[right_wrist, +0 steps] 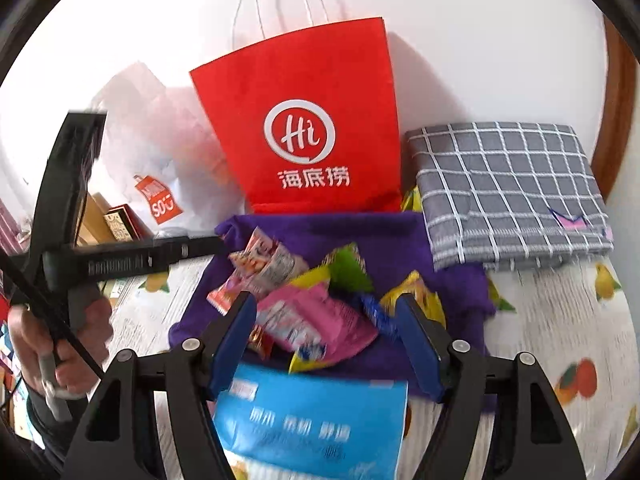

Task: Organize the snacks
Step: 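Move both grippers back to the sheet and grasp the pink packet with the right, then grasp the pale pink packet with the left gripper while the right lifts its pink packet, then carry the pale pink packet with the left gripper while the right carries the pink packet toward the towel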

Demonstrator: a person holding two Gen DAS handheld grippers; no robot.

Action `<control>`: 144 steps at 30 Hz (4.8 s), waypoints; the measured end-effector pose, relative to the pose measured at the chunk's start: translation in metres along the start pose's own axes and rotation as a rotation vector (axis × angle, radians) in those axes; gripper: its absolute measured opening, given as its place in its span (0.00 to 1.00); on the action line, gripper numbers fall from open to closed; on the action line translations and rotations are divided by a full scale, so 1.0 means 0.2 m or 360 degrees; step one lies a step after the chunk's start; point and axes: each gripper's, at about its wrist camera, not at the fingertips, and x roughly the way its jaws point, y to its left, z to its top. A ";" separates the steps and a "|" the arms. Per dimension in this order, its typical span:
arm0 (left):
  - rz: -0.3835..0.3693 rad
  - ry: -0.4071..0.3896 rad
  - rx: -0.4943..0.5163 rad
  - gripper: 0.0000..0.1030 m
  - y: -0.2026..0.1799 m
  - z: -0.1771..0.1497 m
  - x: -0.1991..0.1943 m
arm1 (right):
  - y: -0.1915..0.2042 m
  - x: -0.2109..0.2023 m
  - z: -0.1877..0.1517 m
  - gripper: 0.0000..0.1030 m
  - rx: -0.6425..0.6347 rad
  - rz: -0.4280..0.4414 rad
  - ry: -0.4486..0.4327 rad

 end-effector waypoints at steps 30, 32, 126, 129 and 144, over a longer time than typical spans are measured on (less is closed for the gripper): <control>0.0159 -0.0021 -0.0197 0.57 0.47 -0.38 -0.41 | 0.81 0.21 -0.50 0.48 -0.0476 0.0109 0.0199; 0.0149 -0.0023 -0.0208 0.57 0.49 -0.37 -0.40 | 0.83 0.25 -0.51 0.48 -0.0517 0.0088 0.0222; 0.0295 0.0172 0.0135 0.37 0.07 -0.68 0.26 | -0.17 0.02 -0.85 0.49 0.0026 -0.0183 0.0164; 0.0264 0.0188 0.0145 0.28 0.05 -0.68 0.25 | -0.17 0.02 -0.85 0.42 0.0028 -0.0229 0.0162; 0.0152 0.0126 0.0048 0.27 0.03 -0.79 -0.11 | -0.01 -0.23 -0.75 0.38 0.0027 -0.0174 0.0021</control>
